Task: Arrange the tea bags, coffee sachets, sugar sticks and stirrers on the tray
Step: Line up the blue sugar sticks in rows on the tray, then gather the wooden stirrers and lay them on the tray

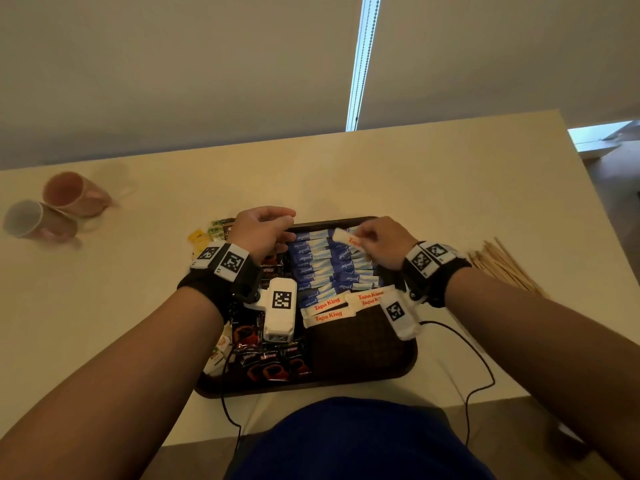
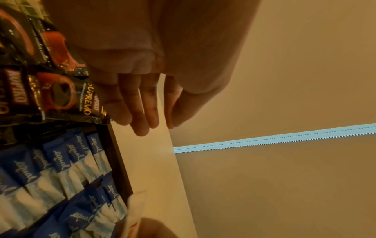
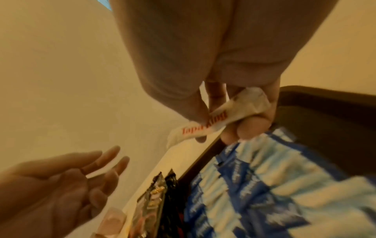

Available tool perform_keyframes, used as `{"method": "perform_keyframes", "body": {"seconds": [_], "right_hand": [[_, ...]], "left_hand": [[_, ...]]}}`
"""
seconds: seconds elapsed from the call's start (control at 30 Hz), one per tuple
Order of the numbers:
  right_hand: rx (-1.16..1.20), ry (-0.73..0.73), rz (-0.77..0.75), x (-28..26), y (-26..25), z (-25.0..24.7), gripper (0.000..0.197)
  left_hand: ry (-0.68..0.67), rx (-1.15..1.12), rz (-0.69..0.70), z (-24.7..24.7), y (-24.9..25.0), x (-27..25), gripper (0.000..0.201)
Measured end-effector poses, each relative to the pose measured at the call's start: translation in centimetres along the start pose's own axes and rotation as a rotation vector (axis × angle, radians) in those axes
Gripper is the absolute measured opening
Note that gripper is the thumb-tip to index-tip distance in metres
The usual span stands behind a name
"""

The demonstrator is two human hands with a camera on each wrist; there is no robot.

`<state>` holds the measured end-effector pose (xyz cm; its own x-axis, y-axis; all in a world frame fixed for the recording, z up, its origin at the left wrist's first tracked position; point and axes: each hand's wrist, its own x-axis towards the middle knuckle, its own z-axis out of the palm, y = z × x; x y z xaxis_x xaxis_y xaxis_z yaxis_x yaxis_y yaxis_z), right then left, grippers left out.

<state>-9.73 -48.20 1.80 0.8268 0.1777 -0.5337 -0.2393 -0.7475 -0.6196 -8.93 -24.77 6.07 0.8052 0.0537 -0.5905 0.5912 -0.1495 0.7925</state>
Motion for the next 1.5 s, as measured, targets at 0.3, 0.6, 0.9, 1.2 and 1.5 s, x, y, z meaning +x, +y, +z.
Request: {"method": "perform_keyframes", "body": {"seconds": [0.3,0.6,0.9,1.2,1.5], "right_hand": [[-0.316,-0.178,-0.143,-3.7,2.2,5.0,0.015],[-0.439,-0.118,-0.223,-2.6,3.0,7.3,0.02],[-0.612,-0.232,-0.341,-2.6,2.3,8.1,0.031],[-0.592,-0.181,-0.333,-2.9,2.5,9.2,0.04],[-0.604,-0.167,-0.332,-2.3,1.8,9.4,0.036]], "left_hand": [[-0.021,-0.007,-0.001,0.7,-0.4,-1.0,0.01],[-0.031,0.0,0.001,0.0,-0.9,-1.5,0.01],[-0.031,-0.01,0.006,-0.3,-1.1,-1.4,0.01],[-0.037,0.003,0.007,-0.6,-1.3,-1.3,0.009],[-0.039,0.013,0.006,-0.8,-1.5,-1.3,0.009]]}}
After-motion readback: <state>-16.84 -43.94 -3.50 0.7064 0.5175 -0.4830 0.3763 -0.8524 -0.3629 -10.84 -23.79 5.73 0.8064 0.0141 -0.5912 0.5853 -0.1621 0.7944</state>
